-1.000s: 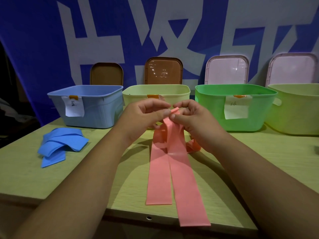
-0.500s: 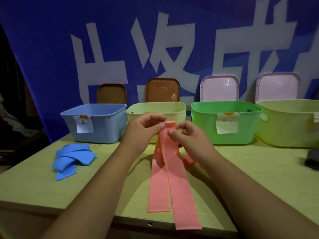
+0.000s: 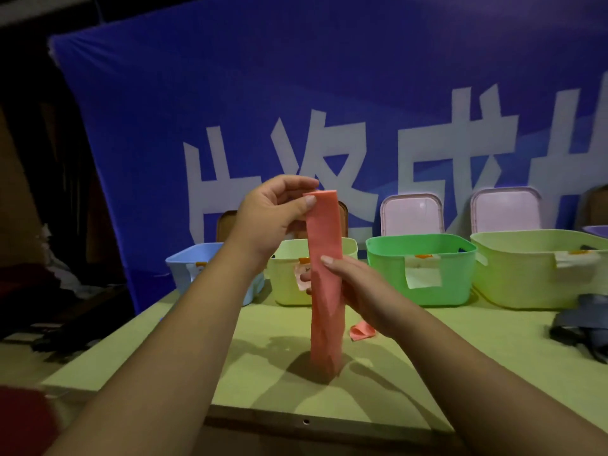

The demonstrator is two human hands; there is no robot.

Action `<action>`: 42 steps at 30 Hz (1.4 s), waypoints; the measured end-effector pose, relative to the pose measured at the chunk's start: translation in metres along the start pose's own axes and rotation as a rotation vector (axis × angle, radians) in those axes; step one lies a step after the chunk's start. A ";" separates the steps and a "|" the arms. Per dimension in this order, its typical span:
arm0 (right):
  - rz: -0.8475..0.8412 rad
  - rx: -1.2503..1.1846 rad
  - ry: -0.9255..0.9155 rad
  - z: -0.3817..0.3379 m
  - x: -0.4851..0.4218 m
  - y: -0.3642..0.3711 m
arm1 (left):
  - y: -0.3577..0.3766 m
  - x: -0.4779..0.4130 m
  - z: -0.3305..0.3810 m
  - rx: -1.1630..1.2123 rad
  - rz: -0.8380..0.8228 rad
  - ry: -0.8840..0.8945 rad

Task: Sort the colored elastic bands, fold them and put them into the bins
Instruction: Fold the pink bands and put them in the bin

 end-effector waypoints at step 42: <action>-0.309 -0.362 0.083 -0.034 0.039 0.047 | -0.015 0.008 0.093 -0.024 0.070 0.064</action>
Point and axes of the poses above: each hand's wrist, its own x-axis away from the middle knuckle, its own y-axis out of the palm, z = x × y, the point moved 3 cm from there along -x, towards the middle knuckle, and after that the axes turned 1 degree about x, right-handed, at the moved point
